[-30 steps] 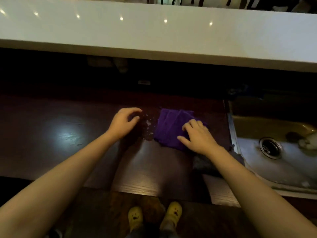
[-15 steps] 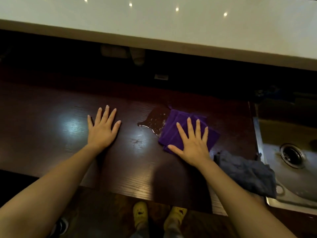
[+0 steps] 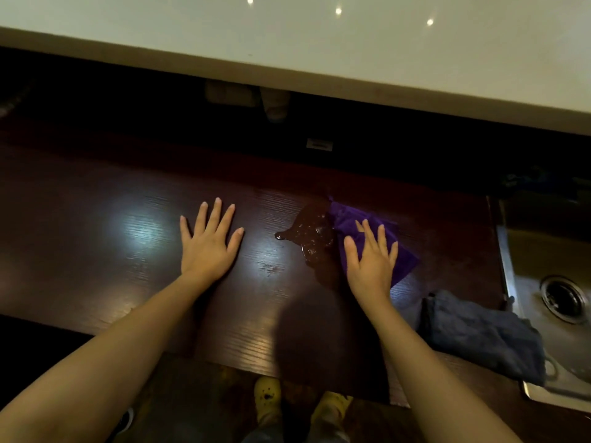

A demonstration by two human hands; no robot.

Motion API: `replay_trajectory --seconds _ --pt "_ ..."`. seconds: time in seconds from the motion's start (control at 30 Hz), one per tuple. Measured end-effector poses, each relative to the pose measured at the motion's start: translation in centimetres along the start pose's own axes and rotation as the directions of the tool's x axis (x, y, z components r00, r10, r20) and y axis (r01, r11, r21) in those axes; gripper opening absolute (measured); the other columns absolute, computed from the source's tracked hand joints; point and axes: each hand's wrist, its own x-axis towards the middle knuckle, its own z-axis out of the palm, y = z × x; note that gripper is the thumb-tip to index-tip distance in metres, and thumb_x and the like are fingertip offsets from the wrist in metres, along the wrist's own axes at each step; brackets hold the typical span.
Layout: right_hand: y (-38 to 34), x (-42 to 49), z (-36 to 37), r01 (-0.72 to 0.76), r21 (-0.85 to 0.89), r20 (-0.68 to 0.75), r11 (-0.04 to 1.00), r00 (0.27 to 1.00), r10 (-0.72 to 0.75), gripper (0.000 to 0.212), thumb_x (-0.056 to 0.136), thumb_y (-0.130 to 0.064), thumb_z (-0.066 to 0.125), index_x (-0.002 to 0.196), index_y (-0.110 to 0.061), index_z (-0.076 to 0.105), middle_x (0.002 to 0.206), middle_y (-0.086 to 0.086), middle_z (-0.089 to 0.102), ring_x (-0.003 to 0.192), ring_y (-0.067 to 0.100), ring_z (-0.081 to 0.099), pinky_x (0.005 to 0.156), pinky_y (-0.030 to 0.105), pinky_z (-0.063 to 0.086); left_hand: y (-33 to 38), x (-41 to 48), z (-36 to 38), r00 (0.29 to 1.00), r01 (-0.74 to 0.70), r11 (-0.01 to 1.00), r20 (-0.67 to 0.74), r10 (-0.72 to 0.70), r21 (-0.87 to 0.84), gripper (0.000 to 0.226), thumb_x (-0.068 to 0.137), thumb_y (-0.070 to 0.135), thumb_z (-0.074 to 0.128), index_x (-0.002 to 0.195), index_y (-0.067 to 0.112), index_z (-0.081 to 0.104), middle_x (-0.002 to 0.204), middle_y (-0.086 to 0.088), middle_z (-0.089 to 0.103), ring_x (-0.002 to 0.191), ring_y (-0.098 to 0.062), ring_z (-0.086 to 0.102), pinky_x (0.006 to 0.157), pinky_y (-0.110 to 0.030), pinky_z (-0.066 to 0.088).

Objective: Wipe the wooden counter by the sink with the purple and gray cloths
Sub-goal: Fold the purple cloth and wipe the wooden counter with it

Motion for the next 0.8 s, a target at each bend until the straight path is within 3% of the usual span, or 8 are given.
replay_trajectory --seconds 0.13,0.3,0.5,0.63,0.8 --pt "-2.4 2.1 0.9 -0.015 0.09 0.067 0.996 0.998 0.009 0.053 0.098 -0.042 0.029 0.144 -0.017 0.029 0.155 0.001 0.025 0.146 0.017 -0.001 0.117 0.043 -0.012 0.1 0.0 0.0 1.0 -0.001 1.0 -0.009 0.001 0.004 0.064 0.088 0.059 0.01 0.146 0.032 0.016 0.157 0.001 0.012 0.145 -0.021 0.003 0.114 -0.056 -0.002" --pt "-5.6 3.8 3.3 0.047 -0.014 0.187 0.999 0.981 -0.044 0.053 0.098 -0.045 0.02 0.146 -0.024 0.023 0.159 0.0 0.012 0.146 0.021 -0.01 0.114 0.047 -0.015 0.2 0.0 -0.1 1.0 -0.001 1.0 -0.013 0.001 -0.004 0.062 0.089 0.057 0.011 0.145 0.032 0.017 0.157 0.001 0.014 0.145 -0.021 0.004 0.114 -0.056 -0.001" --pt "-7.0 2.9 4.8 0.219 -0.195 0.31 0.956 0.938 -0.152 0.049 0.095 -0.054 0.011 0.142 -0.046 0.017 0.16 0.0 -0.002 0.143 0.029 -0.019 0.112 0.054 -0.016 0.2 0.0 0.0 0.999 -0.006 1.0 -0.044 0.005 -0.019 0.057 0.091 0.047 0.01 0.144 0.03 0.023 0.155 -0.001 0.02 0.144 -0.022 0.01 0.113 -0.057 0.002" --pt "-6.7 2.2 5.3 0.319 -0.356 0.346 0.879 0.918 -0.193 0.052 0.093 -0.058 0.011 0.144 -0.046 0.009 0.159 0.004 -0.011 0.142 0.034 -0.022 0.112 0.059 -0.015 0.1 0.0 0.0 1.0 -0.001 1.0 -0.031 0.001 -0.031 0.059 0.09 0.049 0.008 0.144 0.03 0.021 0.156 0.0 0.017 0.145 -0.021 0.007 0.113 -0.056 -0.001" --pt "-6.7 1.9 5.4 0.332 -0.399 0.343 0.855 0.918 -0.197 0.058 0.091 -0.062 0.015 0.145 -0.044 0.003 0.158 0.007 -0.013 0.142 0.036 -0.021 0.111 0.061 -0.012 0.1 0.0 0.0 1.0 0.0 1.0 -0.002 0.0 -0.021 0.056 0.093 0.05 0.012 0.145 0.031 0.016 0.157 0.001 0.012 0.145 -0.02 0.002 0.114 -0.056 -0.003"
